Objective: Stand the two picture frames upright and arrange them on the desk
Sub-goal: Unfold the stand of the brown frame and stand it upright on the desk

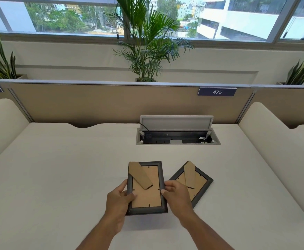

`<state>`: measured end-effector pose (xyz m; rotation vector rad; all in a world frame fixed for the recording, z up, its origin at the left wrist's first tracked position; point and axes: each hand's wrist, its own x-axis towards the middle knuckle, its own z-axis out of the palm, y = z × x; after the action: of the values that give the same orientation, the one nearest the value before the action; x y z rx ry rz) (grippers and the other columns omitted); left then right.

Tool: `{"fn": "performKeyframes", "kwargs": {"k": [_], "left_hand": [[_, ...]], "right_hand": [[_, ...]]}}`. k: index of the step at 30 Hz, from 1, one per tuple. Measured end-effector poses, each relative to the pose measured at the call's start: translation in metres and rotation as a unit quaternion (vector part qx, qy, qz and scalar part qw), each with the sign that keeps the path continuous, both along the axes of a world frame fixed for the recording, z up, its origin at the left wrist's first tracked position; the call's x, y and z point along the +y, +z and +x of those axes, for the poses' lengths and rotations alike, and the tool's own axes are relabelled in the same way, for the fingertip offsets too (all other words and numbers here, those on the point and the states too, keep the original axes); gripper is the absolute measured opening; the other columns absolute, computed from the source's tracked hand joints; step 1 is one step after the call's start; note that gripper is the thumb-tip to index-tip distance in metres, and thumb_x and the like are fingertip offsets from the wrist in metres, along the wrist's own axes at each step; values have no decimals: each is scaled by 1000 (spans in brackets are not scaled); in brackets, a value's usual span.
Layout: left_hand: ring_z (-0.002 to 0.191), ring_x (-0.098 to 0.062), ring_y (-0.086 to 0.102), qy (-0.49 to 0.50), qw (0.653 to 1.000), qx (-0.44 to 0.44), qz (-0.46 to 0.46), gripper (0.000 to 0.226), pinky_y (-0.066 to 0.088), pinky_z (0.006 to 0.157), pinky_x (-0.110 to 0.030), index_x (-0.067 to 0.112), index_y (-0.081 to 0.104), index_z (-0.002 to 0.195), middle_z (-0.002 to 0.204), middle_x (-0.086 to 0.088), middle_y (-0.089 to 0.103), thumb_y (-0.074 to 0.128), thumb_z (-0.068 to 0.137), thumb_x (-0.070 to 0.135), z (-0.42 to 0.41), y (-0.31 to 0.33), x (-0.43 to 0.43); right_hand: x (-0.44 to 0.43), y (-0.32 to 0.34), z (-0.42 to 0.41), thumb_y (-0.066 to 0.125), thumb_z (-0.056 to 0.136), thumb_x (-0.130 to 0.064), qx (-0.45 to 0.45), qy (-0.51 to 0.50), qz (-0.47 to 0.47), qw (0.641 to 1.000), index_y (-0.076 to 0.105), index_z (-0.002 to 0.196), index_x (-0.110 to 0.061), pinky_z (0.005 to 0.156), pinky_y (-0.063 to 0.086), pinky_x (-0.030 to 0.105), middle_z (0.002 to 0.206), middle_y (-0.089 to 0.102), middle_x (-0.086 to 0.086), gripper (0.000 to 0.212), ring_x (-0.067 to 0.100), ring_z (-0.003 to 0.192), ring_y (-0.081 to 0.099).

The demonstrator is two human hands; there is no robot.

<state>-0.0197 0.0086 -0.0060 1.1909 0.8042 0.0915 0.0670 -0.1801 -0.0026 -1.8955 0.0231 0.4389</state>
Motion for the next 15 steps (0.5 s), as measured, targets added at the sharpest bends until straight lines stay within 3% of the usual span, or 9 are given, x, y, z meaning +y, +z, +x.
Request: {"fn": "performKeyframes", "kwargs": {"k": [4, 7, 11, 15], "left_hand": [[98, -31, 81, 10, 1000, -21, 14, 68, 67, 86, -49, 23, 51, 154, 106, -6, 85, 74, 93, 1, -1, 7, -8], [99, -34, 80, 2, 999, -28, 22, 67, 67, 85, -54, 24, 51, 154, 107, -5, 84, 73, 95, 3, -2, 14, -16], [91, -29, 81, -19, 998, -30, 46, 64, 69, 70, -43, 29, 53, 153, 99, 2, 85, 72, 96, 6, -1, 23, -26], [84, -23, 82, -31, 997, -33, 60, 60, 67, 63, -36, 32, 56, 150, 94, 7, 85, 73, 96, 9, 0, 29, -30]], "right_hand": [[3, 18, 10, 70, 95, -15, -144, -2, -72, 987, 63, 133, -19, 89, 51, 15, 121, 64, -7, 39, 3, 107, 61], [17, 37, 22, 61, 100, -16, -263, 59, -95, 958, 62, 136, -23, 108, 51, 33, 135, 60, -6, 37, 5, 121, 55], [40, 55, 39, 45, 99, -32, -303, 169, -179, 921, 54, 146, -29, 118, 29, 41, 153, 50, -6, 47, 13, 140, 45], [55, 59, 54, 40, 102, -42, -282, 223, -249, 899, 45, 152, -31, 128, 12, 50, 164, 39, -2, 52, 20, 154, 30]]}}
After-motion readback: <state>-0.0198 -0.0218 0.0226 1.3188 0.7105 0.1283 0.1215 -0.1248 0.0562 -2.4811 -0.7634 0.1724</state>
